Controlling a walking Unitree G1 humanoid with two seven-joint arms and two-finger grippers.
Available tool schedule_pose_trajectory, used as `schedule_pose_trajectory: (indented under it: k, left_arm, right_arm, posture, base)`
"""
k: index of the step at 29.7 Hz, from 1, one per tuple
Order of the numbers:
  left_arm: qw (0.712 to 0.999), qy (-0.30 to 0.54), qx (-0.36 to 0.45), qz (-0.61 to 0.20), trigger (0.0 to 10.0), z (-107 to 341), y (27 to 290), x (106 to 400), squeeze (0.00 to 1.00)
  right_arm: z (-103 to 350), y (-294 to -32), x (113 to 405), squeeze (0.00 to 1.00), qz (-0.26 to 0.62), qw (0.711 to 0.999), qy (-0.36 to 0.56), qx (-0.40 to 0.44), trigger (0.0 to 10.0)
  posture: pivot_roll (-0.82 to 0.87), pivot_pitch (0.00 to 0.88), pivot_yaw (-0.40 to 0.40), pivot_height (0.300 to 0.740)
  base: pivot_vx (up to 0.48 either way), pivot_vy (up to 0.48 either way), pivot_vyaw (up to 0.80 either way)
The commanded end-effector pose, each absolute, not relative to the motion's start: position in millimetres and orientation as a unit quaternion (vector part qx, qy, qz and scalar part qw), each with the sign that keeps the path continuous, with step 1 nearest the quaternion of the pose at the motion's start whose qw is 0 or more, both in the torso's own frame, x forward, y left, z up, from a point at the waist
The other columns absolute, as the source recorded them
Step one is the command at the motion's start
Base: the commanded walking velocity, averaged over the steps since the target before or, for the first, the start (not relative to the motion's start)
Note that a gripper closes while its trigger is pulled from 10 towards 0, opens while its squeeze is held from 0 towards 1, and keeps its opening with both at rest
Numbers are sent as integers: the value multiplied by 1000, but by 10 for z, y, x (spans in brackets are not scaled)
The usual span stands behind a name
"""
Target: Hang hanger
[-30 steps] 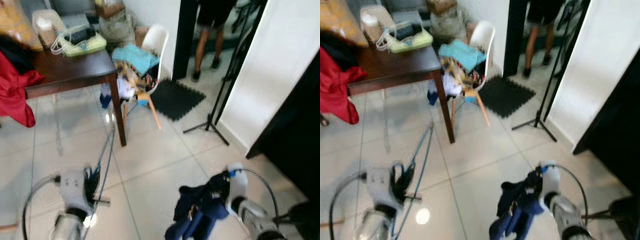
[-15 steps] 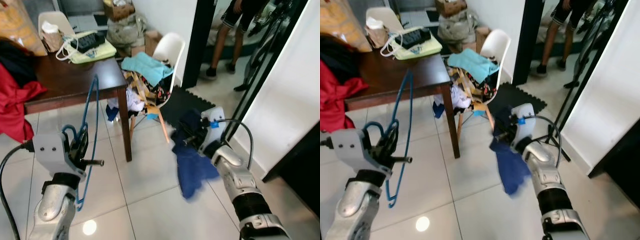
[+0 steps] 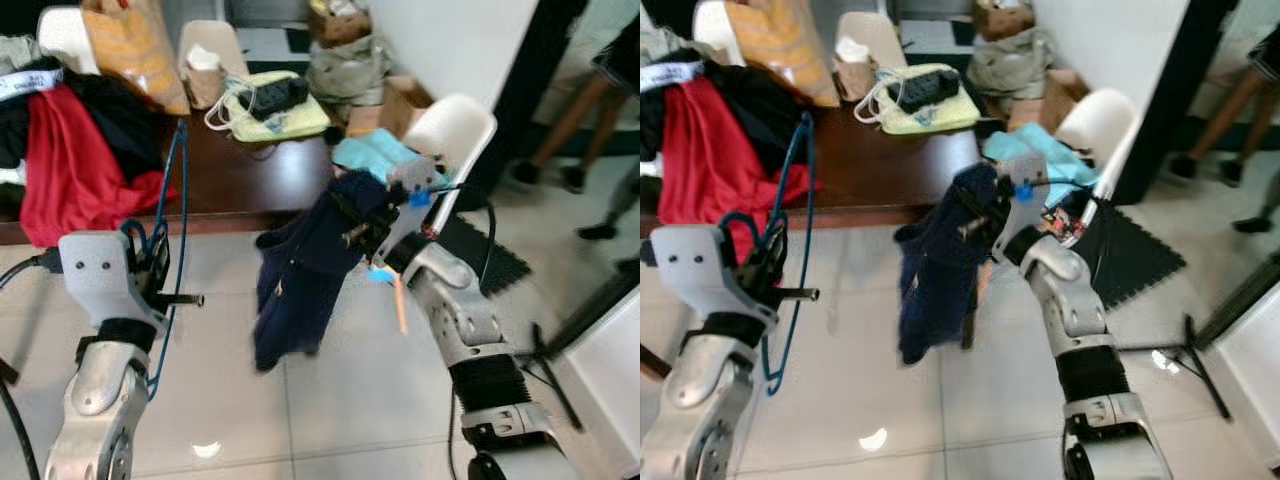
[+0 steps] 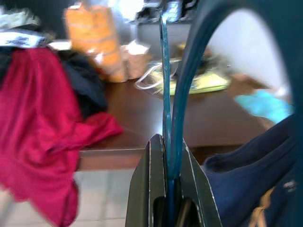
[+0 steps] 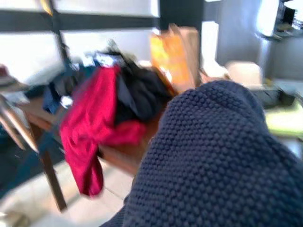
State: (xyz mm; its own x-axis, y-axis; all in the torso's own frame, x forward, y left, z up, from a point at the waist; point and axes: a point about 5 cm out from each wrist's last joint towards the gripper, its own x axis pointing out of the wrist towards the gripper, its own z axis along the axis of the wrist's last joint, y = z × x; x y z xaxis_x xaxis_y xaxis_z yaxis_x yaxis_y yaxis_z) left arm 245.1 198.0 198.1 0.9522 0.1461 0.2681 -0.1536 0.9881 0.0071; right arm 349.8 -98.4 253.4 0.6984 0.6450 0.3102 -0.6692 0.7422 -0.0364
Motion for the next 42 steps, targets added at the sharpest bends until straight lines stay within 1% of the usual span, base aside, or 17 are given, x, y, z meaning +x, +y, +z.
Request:
schedule_pose_trajectory:
  k: [1,6,9,16,20,23,26,28,33,36,42]
  left_arm:
    - [987,-123,24,102,10000,1970,2051,2414,0]
    - [986,-122,27,112,10000,1982,2085,2403,0]
    - [984,-124,35,122,10000,2041,2130,2404,0]
    - [983,-123,41,128,10000,2072,2118,2420,0]
    - [983,-120,41,130,10000,2069,2095,2426,0]
    - [983,-118,40,131,10000,2074,2085,2424,0]
    - [984,-116,40,132,10000,2080,2080,2417,0]
    - [984,-116,40,133,10000,2080,2080,2416,0]
    - [983,-118,41,137,10000,2097,2090,2410,0]
    - [981,-121,40,145,10000,2114,2081,2429,0]
    - [980,-123,37,150,10000,2132,2073,2445,0]
  right_arm:
    - [2714,-951,3464,0,366,912,-178,49,10000]
    - [2742,-939,3467,0,367,911,-180,51,10000]
    - [2849,-904,3492,0,368,910,-185,48,10000]
    - [3019,-858,3500,0,372,906,-197,41,10000]
    - [3032,-814,3488,0,371,907,-196,34,10000]
    - [3045,-807,3488,0,361,910,-200,27,10000]
    - [3071,-889,3604,0,294,936,-194,11,10000]
    - [3073,-906,3624,0,283,940,-192,8,10000]
    - [3087,-923,3631,0,287,939,-188,11,10000]
    - [3070,-877,3577,0,301,935,-190,8,10000]
    - [3047,-852,3560,0,302,935,-189,-1,10000]
  posture:
    - [68,88,-57,740]
    - [70,92,-57,740]
    - [71,93,-53,740]
    - [68,92,-48,740]
    - [67,91,-48,740]
    - [70,92,-48,740]
    - [72,90,-49,740]
    - [72,90,-49,740]
    - [69,89,-50,740]
    - [69,86,-54,740]
    - [59,79,-57,740]
  base:
    - [480,0,0]
    - [480,0,0]
    - [480,0,0]
    - [480,0,0]
    - [480,0,0]
    - [480,0,0]
    - [480,0,-271]
    - [480,0,-406]
    - [480,0,-788]
    - [480,0,0]
    - [480,0,0]
